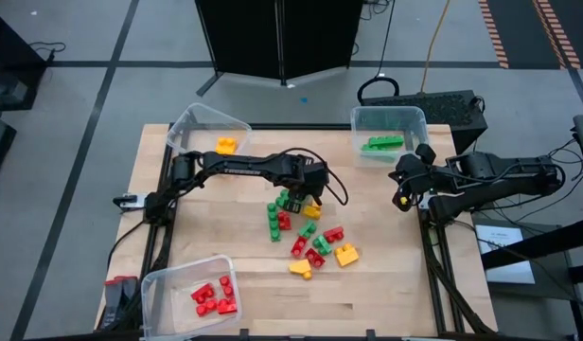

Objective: Sort blocks
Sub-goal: Put the green game piece into the top right transparent bin

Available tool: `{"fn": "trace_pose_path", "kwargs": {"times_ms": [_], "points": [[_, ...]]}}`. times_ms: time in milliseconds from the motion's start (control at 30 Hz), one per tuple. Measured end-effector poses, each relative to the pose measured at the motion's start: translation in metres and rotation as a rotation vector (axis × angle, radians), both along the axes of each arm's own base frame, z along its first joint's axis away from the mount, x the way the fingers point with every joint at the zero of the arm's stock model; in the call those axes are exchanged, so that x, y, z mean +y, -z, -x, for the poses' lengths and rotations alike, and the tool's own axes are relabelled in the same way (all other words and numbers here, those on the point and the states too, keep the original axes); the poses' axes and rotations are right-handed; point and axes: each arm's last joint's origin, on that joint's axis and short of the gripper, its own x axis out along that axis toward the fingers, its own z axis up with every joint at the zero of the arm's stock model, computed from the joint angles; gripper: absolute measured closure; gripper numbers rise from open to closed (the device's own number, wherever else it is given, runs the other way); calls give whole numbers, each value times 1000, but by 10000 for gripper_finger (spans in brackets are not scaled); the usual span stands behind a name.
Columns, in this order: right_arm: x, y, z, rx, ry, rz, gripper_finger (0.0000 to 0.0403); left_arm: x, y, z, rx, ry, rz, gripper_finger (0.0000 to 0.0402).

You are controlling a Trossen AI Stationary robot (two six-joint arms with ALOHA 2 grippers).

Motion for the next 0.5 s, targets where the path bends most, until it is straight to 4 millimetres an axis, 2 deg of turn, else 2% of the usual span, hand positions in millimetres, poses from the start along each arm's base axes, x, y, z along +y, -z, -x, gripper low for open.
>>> {"fn": "trace_pose_path", "kwargs": {"times_ms": [500], "points": [[0,1,1,13,1,1,397,-1,15,-4,29,40,10,304]]}}
